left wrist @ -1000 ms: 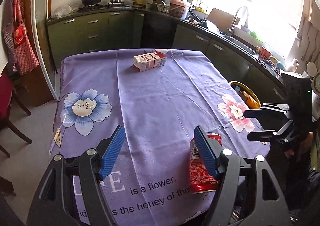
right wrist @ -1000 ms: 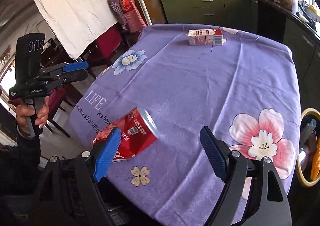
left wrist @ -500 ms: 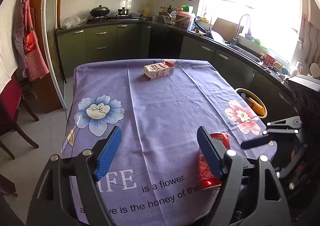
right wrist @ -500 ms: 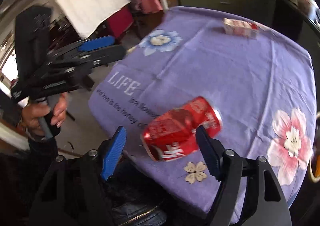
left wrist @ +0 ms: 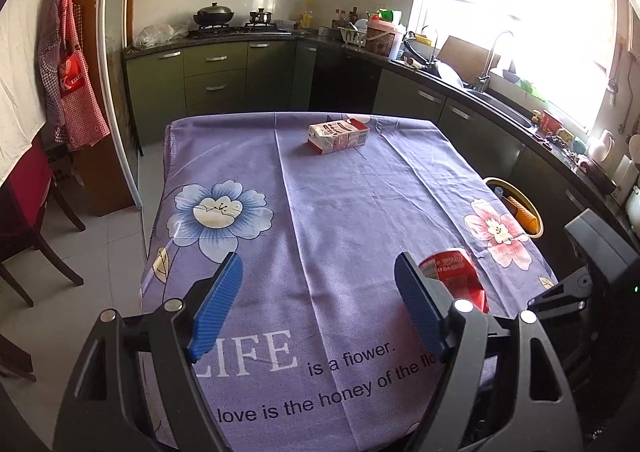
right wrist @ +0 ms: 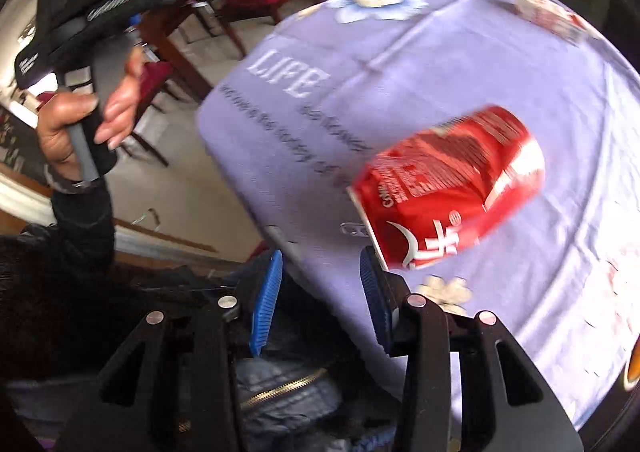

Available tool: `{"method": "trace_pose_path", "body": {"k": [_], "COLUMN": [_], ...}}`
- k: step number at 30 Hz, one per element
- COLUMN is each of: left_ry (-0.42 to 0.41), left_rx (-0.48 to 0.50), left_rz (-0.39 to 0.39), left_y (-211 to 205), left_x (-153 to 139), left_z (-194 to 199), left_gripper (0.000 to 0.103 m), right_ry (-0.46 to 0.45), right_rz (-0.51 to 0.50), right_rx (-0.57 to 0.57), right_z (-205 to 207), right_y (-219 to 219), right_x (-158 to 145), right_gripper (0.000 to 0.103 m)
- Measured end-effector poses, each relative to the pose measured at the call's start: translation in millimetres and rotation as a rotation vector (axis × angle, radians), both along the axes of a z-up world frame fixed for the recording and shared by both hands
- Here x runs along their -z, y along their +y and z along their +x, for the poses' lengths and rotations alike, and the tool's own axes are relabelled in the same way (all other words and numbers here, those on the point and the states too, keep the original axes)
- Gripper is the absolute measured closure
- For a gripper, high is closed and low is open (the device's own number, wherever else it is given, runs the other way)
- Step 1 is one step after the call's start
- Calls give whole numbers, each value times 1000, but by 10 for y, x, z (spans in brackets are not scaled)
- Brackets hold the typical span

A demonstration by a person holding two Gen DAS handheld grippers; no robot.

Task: Collect trash
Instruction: 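Move the right gripper toward the red cola can, then grasp the red Coca-Cola can with the right gripper and lift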

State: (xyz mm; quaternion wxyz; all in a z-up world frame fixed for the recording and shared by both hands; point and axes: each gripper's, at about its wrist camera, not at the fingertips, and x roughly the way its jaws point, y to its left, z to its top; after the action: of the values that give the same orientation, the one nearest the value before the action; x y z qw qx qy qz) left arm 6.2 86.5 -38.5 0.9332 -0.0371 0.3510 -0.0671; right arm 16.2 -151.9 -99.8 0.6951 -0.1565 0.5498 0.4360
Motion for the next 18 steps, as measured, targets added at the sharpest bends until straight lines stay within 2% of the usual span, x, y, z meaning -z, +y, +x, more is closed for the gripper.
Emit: {"method": "trace_pose_path", "body": {"k": [2,7,10,13,15,18], "left_ry": [4,10,13,15,17,20], "left_rx": [9,42,52,61,63,59], "left_rz": [4,7,16,25,34,28], "left_y": [-41,-165,-226,-257,-268,-253], "left_x": [3,4,-3,-11,-6,13], "left_z": [29,84,105,108,104,111], "left_gripper": [29,29,29,29,29,28], "right_ry": [-38,-117,-140,-160,-189,-255], "right_rz": [-18,-48,-82,-128,-141,-133], "right_rx": [61,188,194,122,91,109], "right_z": [98,455,597,567,556,638], "right_y": [-167,-508,-562,-572,-619,-652], "right_x": [8,-52,-56,-160,-305,-472], "right_gripper": [55,53,53,52,44,29]}}
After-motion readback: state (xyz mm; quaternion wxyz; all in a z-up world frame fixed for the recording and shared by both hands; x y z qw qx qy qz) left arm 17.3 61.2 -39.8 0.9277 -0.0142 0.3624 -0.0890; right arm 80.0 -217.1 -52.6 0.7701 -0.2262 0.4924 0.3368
